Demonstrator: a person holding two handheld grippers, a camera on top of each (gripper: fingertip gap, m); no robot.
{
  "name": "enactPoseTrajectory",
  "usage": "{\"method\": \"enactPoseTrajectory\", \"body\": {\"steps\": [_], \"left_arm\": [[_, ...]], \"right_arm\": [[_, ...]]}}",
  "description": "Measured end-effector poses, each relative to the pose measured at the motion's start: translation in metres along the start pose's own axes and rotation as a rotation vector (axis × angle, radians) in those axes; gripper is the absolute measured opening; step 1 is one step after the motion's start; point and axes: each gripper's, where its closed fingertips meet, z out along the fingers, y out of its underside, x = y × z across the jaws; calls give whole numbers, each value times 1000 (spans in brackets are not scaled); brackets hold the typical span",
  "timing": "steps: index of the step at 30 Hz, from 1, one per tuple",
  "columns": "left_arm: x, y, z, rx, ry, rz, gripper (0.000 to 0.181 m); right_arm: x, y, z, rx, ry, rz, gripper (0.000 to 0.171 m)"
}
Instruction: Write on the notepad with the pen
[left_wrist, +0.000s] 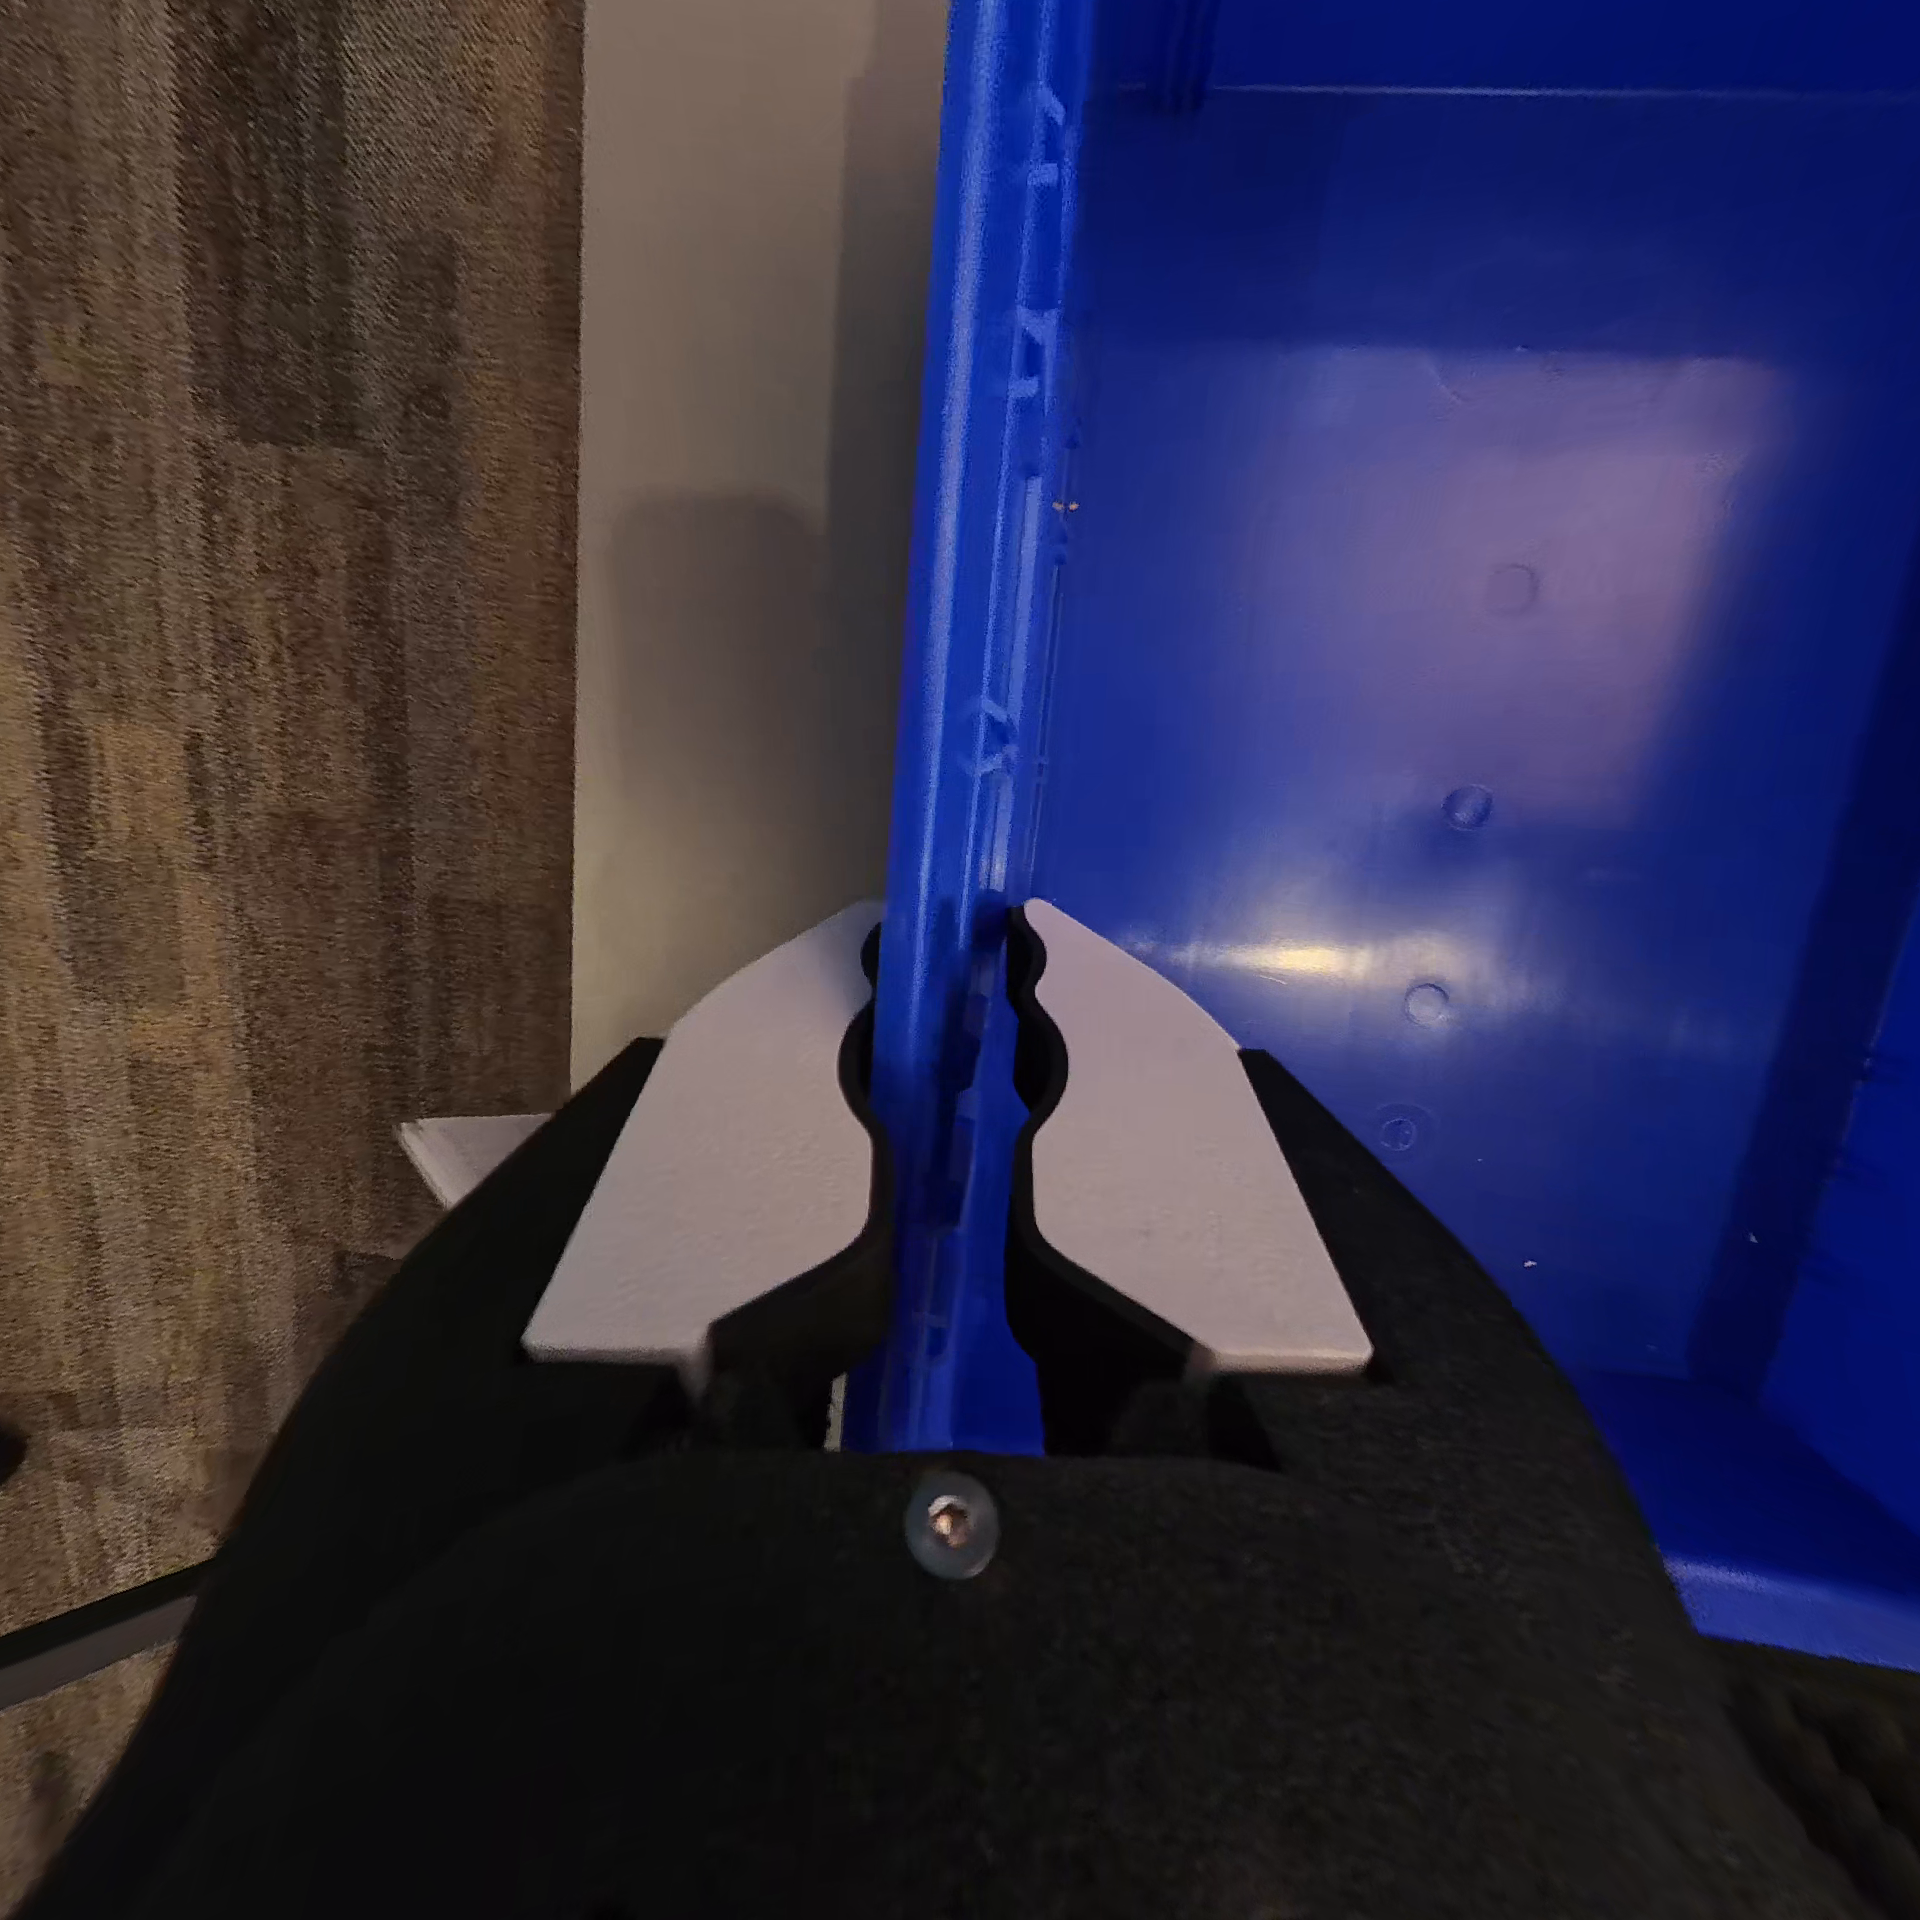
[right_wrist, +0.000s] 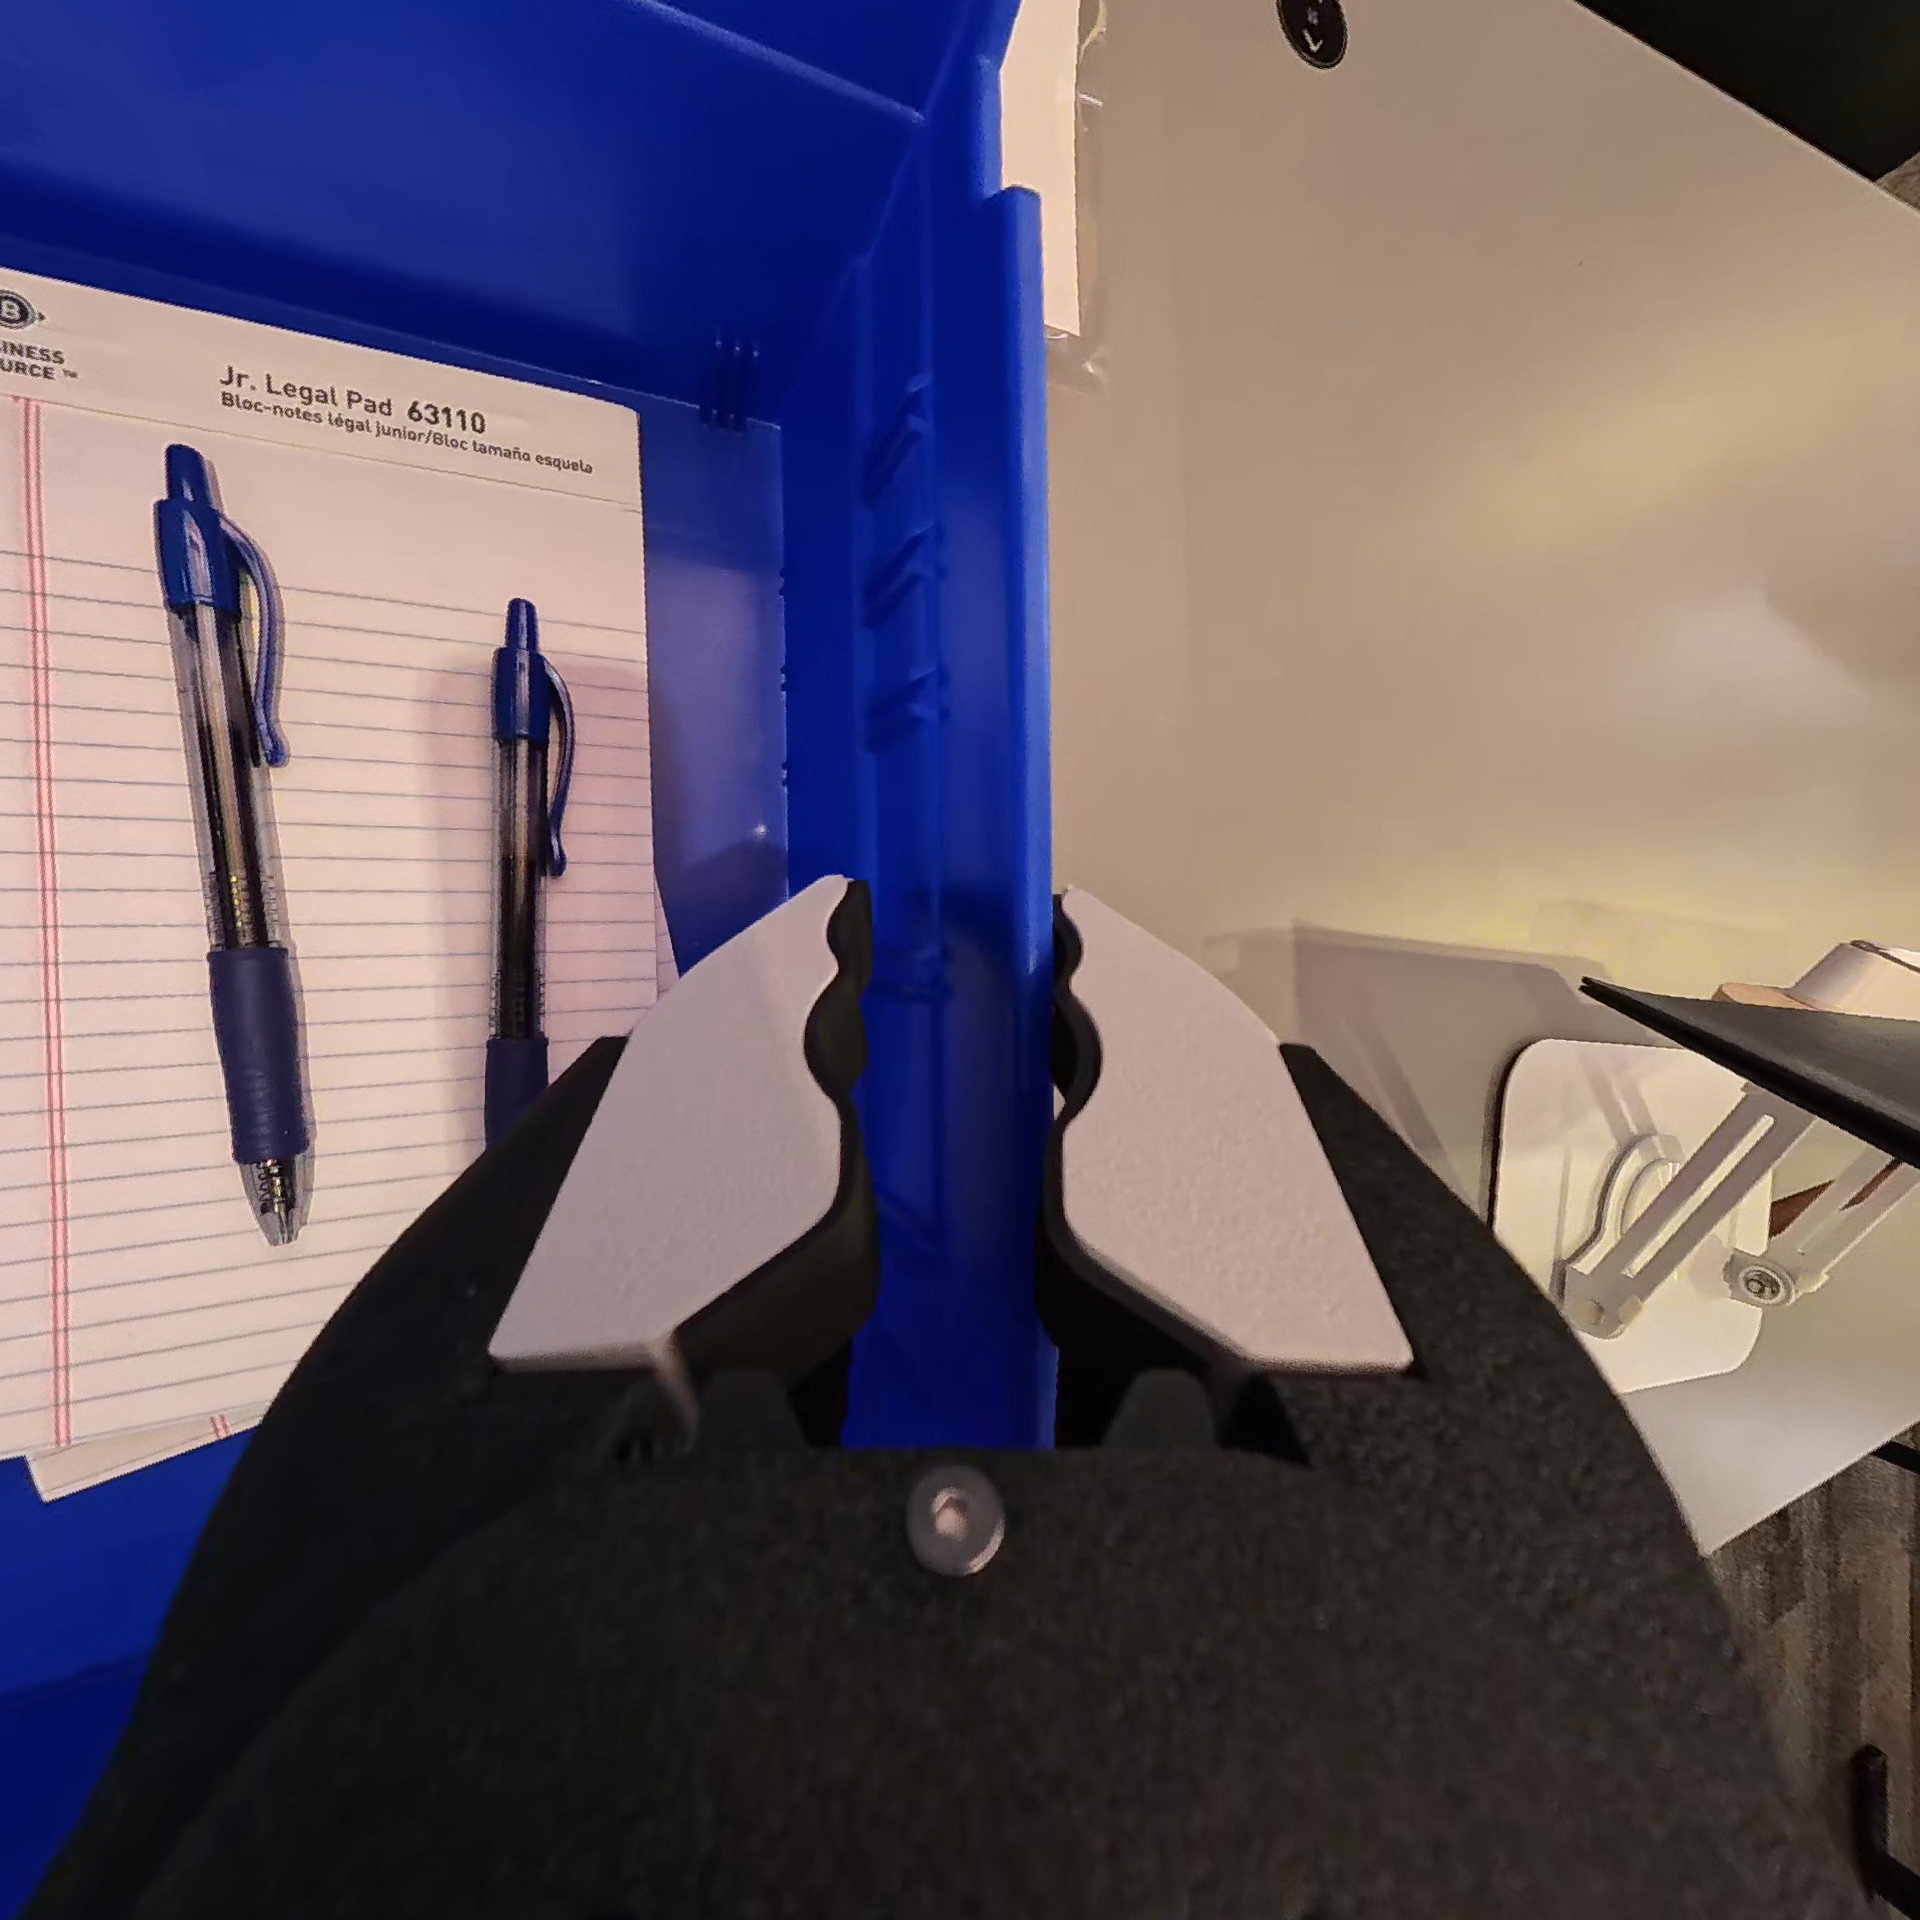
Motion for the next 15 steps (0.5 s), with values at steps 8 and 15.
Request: {"method": "enactPoseTrajectory", "body": {"steps": [8,15], "left_arm": [[-7,-15,-8,165,-157,10,26],[-7,-19,-10,226,-231,59,33]], "right_arm": [[-2,9,4,-59,-30,29,37],[-1,13,5,-88,-47,56,38]]}}
